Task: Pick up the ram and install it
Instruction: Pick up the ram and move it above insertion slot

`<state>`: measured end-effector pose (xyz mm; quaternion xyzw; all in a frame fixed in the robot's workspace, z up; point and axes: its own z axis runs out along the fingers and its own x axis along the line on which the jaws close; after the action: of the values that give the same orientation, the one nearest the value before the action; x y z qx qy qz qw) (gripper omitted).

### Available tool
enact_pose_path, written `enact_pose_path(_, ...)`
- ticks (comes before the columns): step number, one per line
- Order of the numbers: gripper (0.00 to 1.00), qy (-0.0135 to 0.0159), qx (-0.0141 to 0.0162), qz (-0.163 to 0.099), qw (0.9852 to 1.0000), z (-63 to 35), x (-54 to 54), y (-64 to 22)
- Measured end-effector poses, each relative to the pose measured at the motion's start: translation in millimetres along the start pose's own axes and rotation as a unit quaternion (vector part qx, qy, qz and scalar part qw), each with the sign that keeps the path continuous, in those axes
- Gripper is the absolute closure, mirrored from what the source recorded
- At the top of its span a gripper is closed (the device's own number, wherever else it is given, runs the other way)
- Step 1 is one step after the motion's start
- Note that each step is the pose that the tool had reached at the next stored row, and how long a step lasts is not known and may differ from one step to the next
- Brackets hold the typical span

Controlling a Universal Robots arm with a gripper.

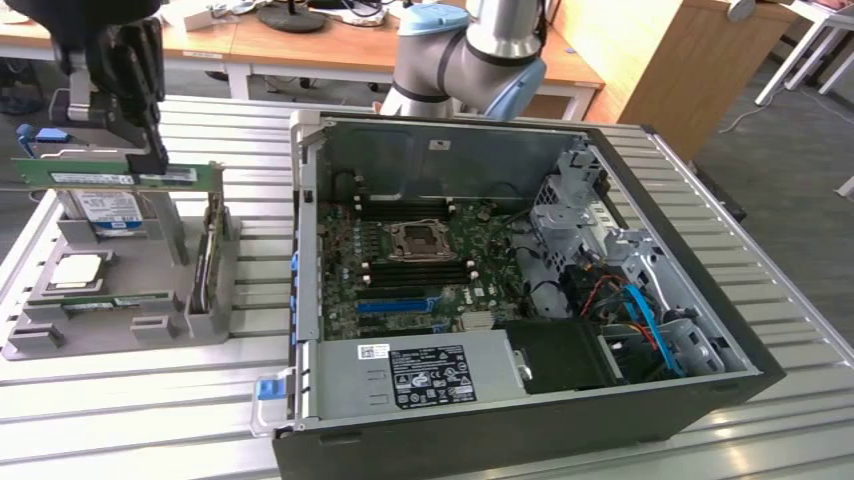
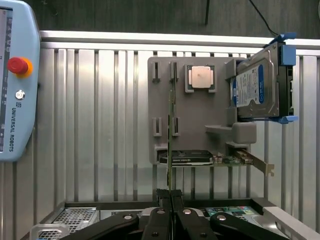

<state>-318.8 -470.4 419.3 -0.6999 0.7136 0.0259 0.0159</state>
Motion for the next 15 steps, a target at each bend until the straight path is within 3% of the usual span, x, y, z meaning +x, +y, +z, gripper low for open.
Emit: enact_pose_path(15,0.88,0.0,0.0,0.0,1.0,-0.6,-0.6,-45.1)
